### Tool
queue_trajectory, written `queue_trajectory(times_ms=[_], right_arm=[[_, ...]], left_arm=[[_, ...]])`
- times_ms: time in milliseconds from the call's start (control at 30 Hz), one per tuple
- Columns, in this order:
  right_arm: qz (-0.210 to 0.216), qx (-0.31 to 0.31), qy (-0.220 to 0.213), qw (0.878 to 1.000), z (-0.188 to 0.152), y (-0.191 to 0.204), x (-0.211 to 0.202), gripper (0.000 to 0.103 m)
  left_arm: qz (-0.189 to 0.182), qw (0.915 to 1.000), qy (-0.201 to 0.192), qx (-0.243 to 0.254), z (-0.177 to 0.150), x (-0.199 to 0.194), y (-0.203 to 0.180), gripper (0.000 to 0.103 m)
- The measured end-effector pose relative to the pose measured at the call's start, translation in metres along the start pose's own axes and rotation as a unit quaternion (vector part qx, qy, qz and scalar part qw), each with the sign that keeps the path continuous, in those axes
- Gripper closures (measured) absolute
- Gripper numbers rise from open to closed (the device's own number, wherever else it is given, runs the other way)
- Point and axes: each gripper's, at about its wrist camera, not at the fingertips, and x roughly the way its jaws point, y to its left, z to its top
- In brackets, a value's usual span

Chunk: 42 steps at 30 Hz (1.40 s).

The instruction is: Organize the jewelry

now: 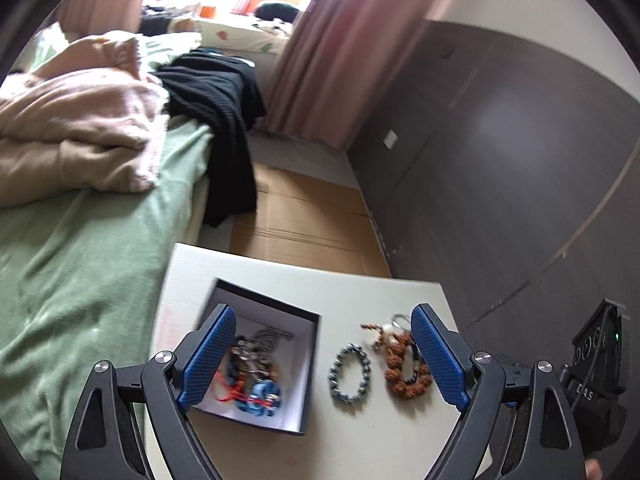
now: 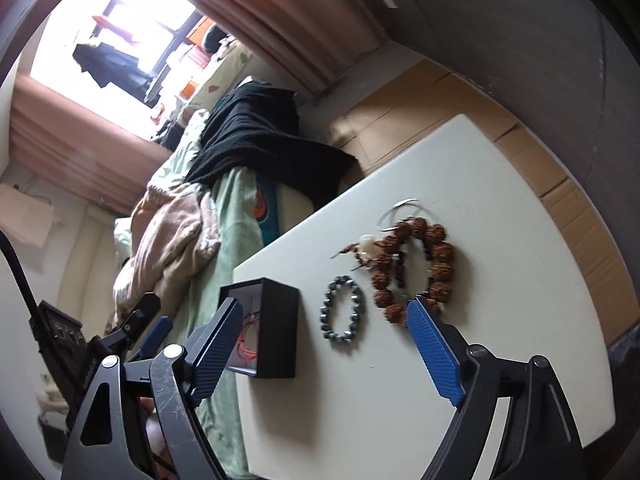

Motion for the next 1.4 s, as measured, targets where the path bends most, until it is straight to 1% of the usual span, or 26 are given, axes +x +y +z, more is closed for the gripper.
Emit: queue_trajectory(times_ms=[100,167,233,300,367,433,533,567,667,800,900,1067,1167,1233,1267,1300,1333,1367,1400], right_arm=[[-0.016,0.02,0.008,1.0,-0.001,-0.014,0.002,0.018],[-0.023,0.033,0.009,0.999,0.002,-0.023,0.002,0.018],[-0.034,0.035,0.009,0.999,0.003,-0.029,0.001,0.018],[-0.042,0.039,0.011,0.998,0.005,-0.035,0.0,0.018],[-0.046,0.049,0.014,0.998,0.006,-0.043,-0.002,0.018],[-0.056,0.053,0.011,0.997,0.007,-0.049,-0.006,0.018],[-0.07,0.041,0.006,0.997,0.009,-0.051,-0.01,0.018],[-0.071,0.04,0.008,0.997,0.01,-0.052,-0.011,0.018],[-0.065,0.039,0.014,0.997,0.011,-0.054,-0.012,0.018],[-0.059,0.04,0.013,0.997,0.013,-0.056,-0.016,0.018],[-0.06,0.042,0.013,0.997,0.015,-0.06,-0.019,0.018],[-0.064,0.052,0.006,0.997,0.017,-0.069,-0.027,0.018],[-0.063,0.057,0.004,0.996,0.018,-0.075,-0.031,0.018],[-0.066,0.057,0.003,0.996,0.018,-0.076,-0.032,0.018],[-0.067,0.057,0.004,0.996,0.019,-0.076,-0.031,0.018],[-0.068,0.057,0.005,0.996,0.019,-0.077,-0.031,0.018],[-0.068,0.056,0.006,0.996,0.019,-0.077,-0.03,0.018],[-0.069,0.056,0.008,0.996,0.018,-0.076,-0.03,0.018],[-0.068,0.054,0.009,0.996,0.018,-0.075,-0.028,0.018]], left_arm=[[0.002,0.9996,0.012,0.027,-0.007,0.01,-0.018,0.014],[0.005,0.9987,0.024,0.045,-0.012,0.017,-0.029,0.017],[0.01,0.9971,0.04,0.065,-0.018,0.026,-0.038,0.024],[0.011,0.9951,0.052,0.084,-0.025,0.035,-0.047,0.036],[0.015,0.9925,0.066,0.102,-0.032,0.044,-0.055,0.041],[0.018,0.9904,0.077,0.113,-0.037,0.051,-0.06,0.042],[0.026,0.9859,0.098,0.133,-0.045,0.065,-0.068,0.044],[0.034,0.983,0.107,0.145,-0.05,0.071,-0.072,0.046],[0.048,0.9757,0.126,0.173,-0.061,0.084,-0.08,0.048],[0.074,0.9656,0.142,0.205,-0.076,0.101,-0.088,0.055],[0.076,0.9625,0.159,0.207,-0.081,0.111,-0.087,0.058],[0.091,0.9558,0.175,0.218,-0.089,0.124,-0.087,0.058],[0.095,0.9536,0.19,0.214,-0.094,0.132,-0.084,0.058],[0.098,0.9531,0.191,0.213,-0.095,0.133,-0.083,0.059],[0.098,0.9532,0.191,0.212,-0.095,0.134,-0.083,0.061],[0.098,0.9532,0.193,0.211,-0.095,0.135,-0.082,0.066],[0.098,0.9533,0.196,0.208,-0.095,0.136,-0.081,0.068],[0.096,0.9547,0.193,0.205,-0.095,0.136,-0.08,0.074],[0.1,0.9548,0.191,0.204,-0.094,0.136,-0.08,0.084]])
